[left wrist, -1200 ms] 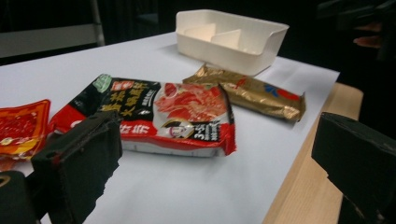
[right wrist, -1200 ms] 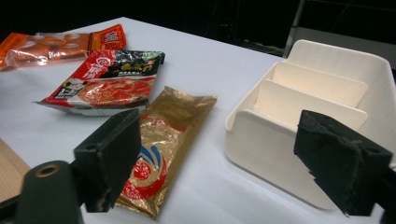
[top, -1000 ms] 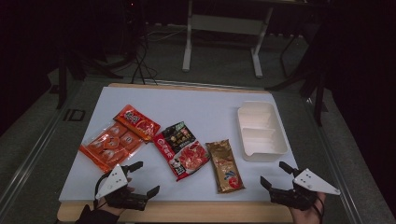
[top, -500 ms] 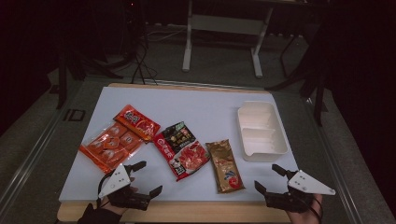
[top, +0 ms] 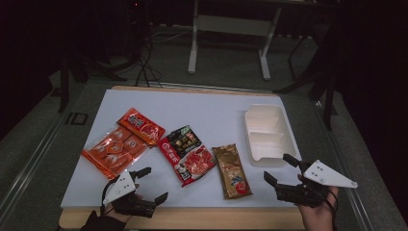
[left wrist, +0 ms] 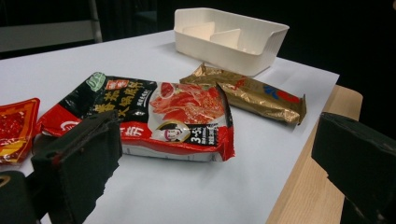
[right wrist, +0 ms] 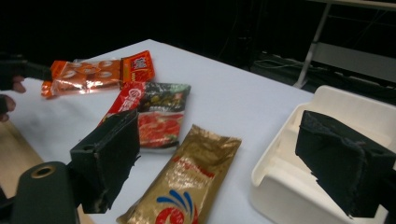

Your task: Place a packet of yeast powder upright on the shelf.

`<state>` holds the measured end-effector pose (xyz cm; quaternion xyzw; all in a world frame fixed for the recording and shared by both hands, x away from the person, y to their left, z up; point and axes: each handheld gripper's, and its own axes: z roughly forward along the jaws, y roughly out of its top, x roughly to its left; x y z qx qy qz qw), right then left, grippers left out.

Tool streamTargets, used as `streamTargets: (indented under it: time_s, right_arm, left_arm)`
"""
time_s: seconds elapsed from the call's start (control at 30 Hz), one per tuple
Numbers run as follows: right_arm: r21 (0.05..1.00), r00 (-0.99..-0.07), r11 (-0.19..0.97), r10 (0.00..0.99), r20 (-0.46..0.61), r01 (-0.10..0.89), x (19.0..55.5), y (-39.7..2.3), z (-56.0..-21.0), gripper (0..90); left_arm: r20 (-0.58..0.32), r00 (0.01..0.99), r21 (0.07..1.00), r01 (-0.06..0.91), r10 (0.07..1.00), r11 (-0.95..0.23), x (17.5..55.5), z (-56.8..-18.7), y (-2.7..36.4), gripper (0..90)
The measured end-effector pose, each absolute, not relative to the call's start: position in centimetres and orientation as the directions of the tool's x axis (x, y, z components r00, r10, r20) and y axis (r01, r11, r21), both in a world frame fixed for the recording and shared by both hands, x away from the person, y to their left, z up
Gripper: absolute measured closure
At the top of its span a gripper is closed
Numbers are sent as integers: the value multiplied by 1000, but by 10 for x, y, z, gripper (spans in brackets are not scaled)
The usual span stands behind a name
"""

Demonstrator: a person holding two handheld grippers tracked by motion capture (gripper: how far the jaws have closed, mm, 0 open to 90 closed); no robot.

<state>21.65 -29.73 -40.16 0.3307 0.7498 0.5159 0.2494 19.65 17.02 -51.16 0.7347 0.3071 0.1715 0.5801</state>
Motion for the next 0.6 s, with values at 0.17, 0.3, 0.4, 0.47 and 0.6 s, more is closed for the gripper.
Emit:
streamTargets:
  time_s: [0.17, 0.3, 0.4, 0.47, 0.6]
  right_arm:
    - [933, -651, 254, 758, -29, 254, 229, -292, -392, 131]
    - [930, -637, 257, 770, -33, 263, 239, -285, -389, 108]
    - [930, -636, 248, 771, -20, 272, 247, -280, -389, 104]
    - [924, -637, 267, 770, -33, 275, 252, -276, -391, 104]
    - [909, -649, 288, 760, -26, 302, 262, -268, -393, 104]
  left_arm:
    - [-106, 756, 959, 250, 645, -136, 197, -511, 169, 21]
    - [-109, 756, 957, 255, 646, -136, 197, -512, 168, 21]
    - [-114, 755, 956, 260, 645, -134, 197, -512, 167, 21]
    - [-112, 754, 957, 258, 647, -135, 197, -512, 168, 21]
    - [-112, 754, 956, 260, 647, -137, 198, -512, 167, 21]
